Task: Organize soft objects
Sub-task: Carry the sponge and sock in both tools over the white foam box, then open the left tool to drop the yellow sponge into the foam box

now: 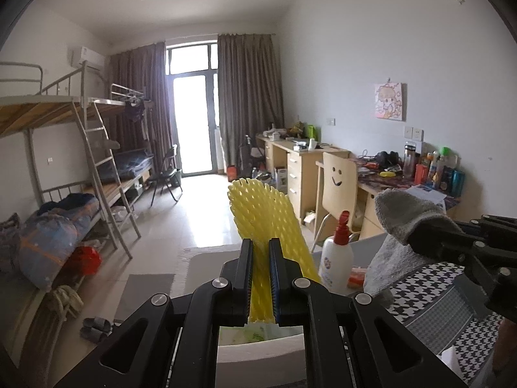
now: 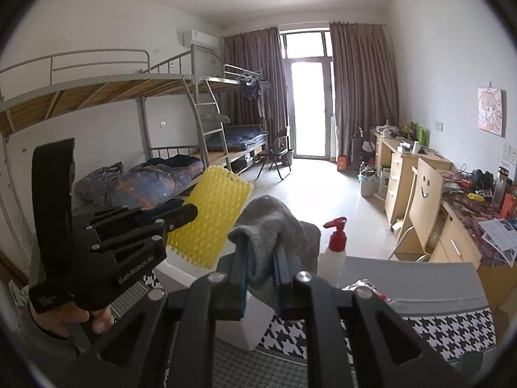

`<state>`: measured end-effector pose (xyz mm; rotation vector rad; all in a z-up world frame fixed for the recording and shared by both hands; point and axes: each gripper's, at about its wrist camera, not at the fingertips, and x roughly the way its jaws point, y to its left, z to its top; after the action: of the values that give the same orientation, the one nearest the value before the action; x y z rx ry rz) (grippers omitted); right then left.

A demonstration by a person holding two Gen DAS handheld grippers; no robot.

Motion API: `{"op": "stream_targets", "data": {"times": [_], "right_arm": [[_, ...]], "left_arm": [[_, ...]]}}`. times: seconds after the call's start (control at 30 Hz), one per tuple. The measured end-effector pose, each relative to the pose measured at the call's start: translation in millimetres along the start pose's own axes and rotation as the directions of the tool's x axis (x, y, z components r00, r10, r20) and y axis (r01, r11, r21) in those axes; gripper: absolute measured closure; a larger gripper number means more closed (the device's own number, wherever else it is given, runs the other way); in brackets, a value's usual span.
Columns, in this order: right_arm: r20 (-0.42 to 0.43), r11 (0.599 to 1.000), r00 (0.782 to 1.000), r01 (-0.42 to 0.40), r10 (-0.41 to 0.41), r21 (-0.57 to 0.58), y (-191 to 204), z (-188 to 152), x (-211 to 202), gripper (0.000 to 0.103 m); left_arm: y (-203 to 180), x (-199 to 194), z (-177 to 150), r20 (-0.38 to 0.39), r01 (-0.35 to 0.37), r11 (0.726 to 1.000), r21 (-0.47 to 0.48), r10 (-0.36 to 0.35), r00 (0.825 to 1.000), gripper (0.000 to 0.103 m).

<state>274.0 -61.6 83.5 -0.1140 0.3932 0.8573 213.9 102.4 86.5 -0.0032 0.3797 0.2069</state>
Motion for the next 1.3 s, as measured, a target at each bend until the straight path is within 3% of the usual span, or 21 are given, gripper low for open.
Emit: {"op": "stream_targets", "data": {"times": [0.37, 0.73, 0.8, 0.87, 0.9, 1.0, 1.13, 1.3], "right_arm": [[-0.008, 1.000, 1.000, -0.021, 0.021, -0.007, 6.1, 7.8, 13.7, 0.087], [-0.020, 1.000, 1.000, -0.014, 0.014, -0.016, 11.6, 9.0, 20.3, 0.087], [-0.020, 1.000, 1.000, -0.010, 0.009, -0.016, 11.2, 9.3, 21.5, 0.087], [-0.022, 1.000, 1.000, -0.006, 0.006, -0.014, 10.2, 9.7, 22.8, 0.087], [-0.023, 1.000, 1.000, -0.006, 0.005, -0.014, 10.2, 9.9, 22.9, 0.087], [-0.024, 1.000, 1.000, -0.006, 0.006, -0.013, 10.3, 10.1, 23.1, 0.087], [-0.028, 1.000, 1.000, -0.008, 0.007, -0.019, 12.0, 11.9, 26.8, 0.087], [-0.024, 1.000, 1.000, -0.009, 0.009, -0.030, 15.5, 15.2, 28.8, 0.087]], "left_arm": [[16.5, 25.2, -6.6, -0.056, -0.059, 0.998, -0.018, 0.058, 0.997, 0.093], [29.5, 60.9, -21.3, -0.160, -0.062, 0.997, -0.033, 0.056, 0.986, 0.091], [31.2, 65.1, -24.7, -0.183, -0.066, 0.997, -0.029, 0.060, 0.981, 0.084], [31.8, 66.2, -25.8, -0.196, -0.070, 0.997, -0.034, 0.062, 0.979, 0.054], [33.7, 64.5, -26.5, -0.191, -0.072, 0.997, -0.037, 0.064, 0.980, 0.049], [36.0, 60.7, -25.8, -0.185, -0.077, 0.996, -0.040, 0.068, 0.980, 0.041], [40.1, 56.2, -24.3, -0.165, -0.090, 0.995, -0.051, 0.081, 0.983, 0.017], [50.2, 51.6, -19.5, -0.141, -0.104, 0.992, -0.072, 0.094, 0.986, 0.004]]}}
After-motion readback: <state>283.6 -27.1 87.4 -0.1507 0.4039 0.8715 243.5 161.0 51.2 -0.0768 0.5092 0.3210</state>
